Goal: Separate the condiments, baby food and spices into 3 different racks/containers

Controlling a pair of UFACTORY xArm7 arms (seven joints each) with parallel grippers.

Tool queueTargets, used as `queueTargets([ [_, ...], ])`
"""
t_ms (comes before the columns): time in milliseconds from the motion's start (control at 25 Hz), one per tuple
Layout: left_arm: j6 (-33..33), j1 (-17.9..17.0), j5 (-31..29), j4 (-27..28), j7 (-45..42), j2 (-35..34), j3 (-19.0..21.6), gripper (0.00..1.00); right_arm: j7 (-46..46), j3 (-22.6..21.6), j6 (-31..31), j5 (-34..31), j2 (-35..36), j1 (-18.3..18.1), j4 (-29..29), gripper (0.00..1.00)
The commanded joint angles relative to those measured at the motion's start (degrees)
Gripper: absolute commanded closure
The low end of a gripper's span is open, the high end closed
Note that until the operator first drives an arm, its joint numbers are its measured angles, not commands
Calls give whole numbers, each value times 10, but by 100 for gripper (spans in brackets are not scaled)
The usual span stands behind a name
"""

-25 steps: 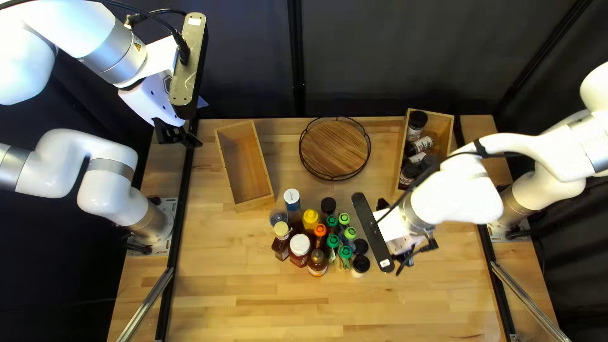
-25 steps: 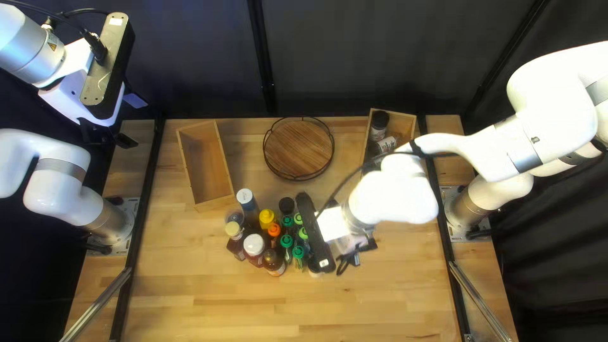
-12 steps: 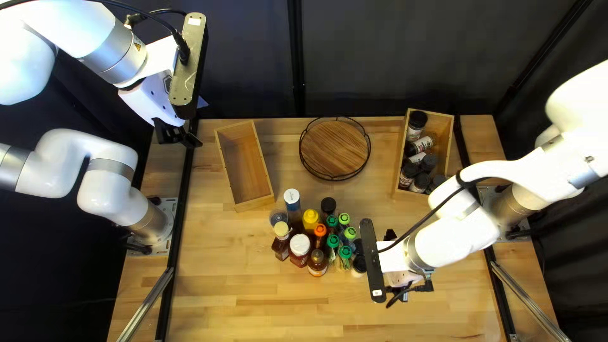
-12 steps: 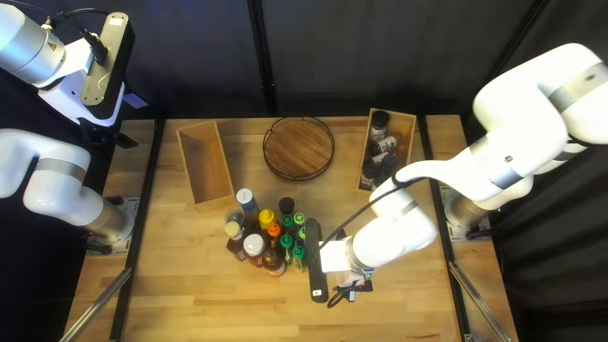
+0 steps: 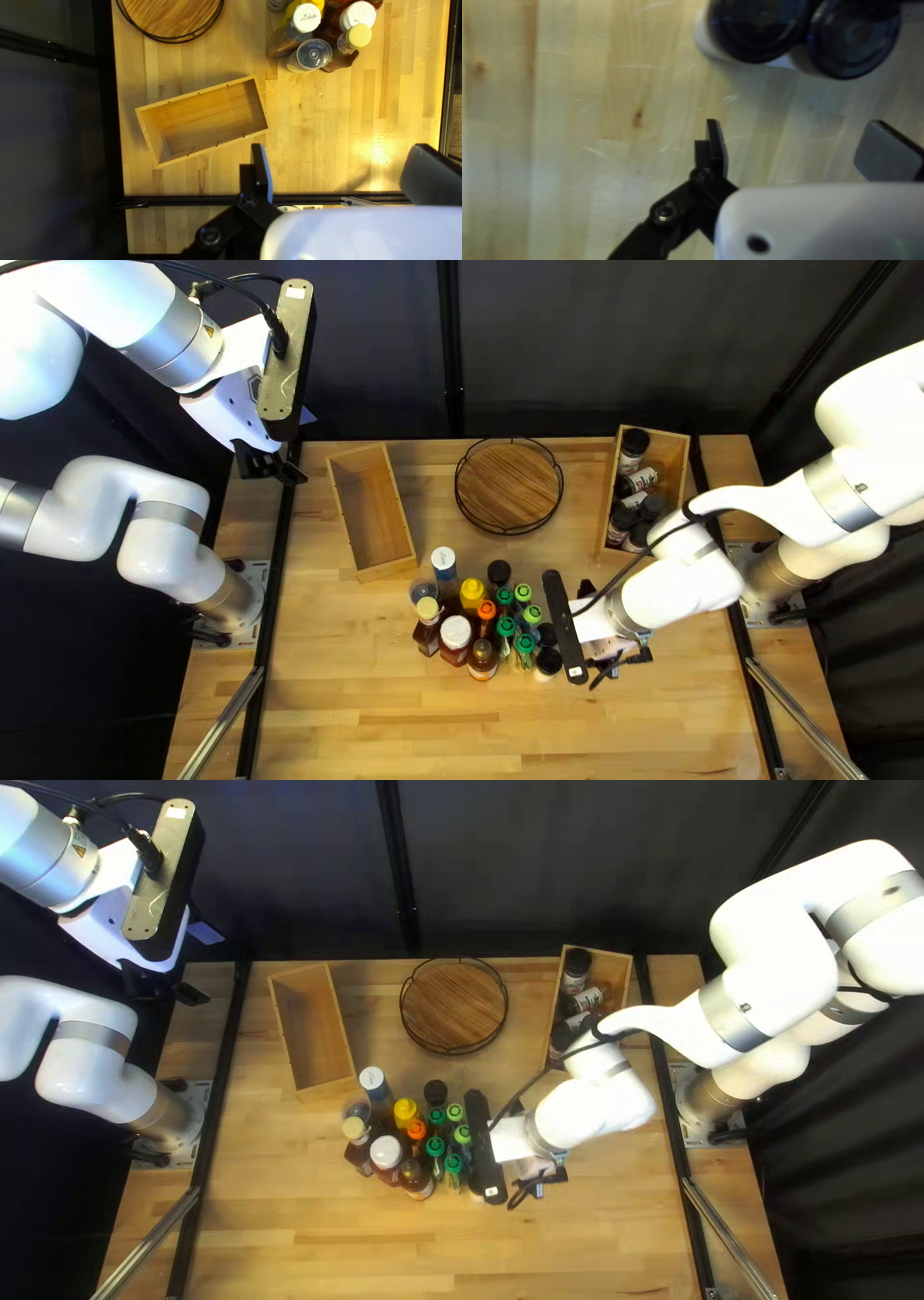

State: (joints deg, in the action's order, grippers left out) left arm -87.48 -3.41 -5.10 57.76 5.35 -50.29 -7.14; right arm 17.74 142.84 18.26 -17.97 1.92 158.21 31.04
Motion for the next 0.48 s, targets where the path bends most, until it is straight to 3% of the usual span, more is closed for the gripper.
queueTargets([
  [40, 0, 0, 0, 0, 0, 0, 0, 0, 29, -1, -35, -55, 5, -9, -12, 0],
  [320, 0, 0, 0, 0, 0, 0, 0, 0, 115, 15, -76, -199, -28, -23, 0, 0],
  [480, 0, 0, 0, 0, 0, 0, 0, 0, 121, 23, -81, -227, -46, -25, 16, 0],
])
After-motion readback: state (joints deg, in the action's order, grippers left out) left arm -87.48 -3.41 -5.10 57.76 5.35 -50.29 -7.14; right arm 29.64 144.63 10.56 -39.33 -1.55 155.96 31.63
